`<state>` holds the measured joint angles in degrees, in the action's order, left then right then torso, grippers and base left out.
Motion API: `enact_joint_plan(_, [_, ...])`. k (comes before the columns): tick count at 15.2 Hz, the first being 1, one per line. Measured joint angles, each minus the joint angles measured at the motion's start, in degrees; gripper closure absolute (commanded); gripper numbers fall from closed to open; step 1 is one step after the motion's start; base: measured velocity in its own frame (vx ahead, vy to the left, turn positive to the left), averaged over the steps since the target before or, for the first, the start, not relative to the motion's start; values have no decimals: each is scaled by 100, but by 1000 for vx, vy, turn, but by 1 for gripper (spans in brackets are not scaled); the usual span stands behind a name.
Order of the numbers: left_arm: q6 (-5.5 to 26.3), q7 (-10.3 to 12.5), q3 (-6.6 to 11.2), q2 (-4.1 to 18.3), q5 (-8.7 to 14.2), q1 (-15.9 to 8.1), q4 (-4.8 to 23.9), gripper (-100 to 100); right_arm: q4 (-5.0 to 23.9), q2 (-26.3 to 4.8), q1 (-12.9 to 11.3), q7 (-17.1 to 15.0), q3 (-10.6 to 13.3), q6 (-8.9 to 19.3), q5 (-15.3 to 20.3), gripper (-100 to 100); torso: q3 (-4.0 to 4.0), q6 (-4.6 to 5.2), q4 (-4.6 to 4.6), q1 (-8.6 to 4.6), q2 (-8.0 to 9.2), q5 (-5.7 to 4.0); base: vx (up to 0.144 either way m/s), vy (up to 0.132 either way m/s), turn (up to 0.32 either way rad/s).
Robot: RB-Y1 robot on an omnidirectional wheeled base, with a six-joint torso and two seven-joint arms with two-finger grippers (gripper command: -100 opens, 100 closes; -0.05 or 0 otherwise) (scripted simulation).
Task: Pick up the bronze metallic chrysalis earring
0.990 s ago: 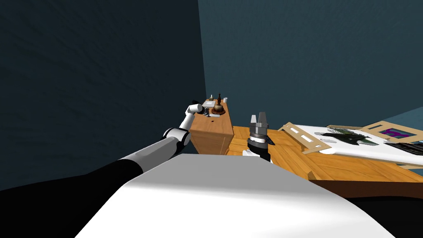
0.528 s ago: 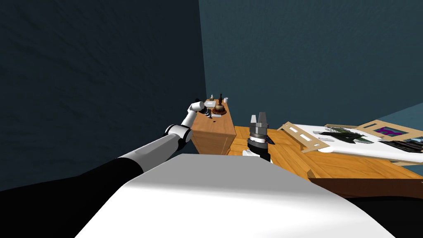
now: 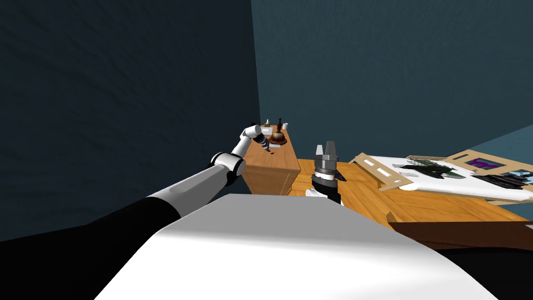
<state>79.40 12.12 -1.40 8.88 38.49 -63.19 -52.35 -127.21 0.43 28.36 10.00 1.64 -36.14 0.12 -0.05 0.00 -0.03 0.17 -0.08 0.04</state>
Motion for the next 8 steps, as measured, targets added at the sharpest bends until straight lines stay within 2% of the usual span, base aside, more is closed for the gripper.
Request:
enact_joint_plan(2, [226, 50, -22, -49, 36, -49, -8, -100, 0, 0, 0, 0, 0, 0, 0, 0, 0, 1, 0, -2, 0, -1, 11, 50, -27])
enact_joint_plan(8, [819, 50, -51, -246, 240, -503, 581, -100, 0, 0, 0, 0, 0, 0, 0, 0, -1, 0, 0, -4, -2, -1, 11, 50, -32])
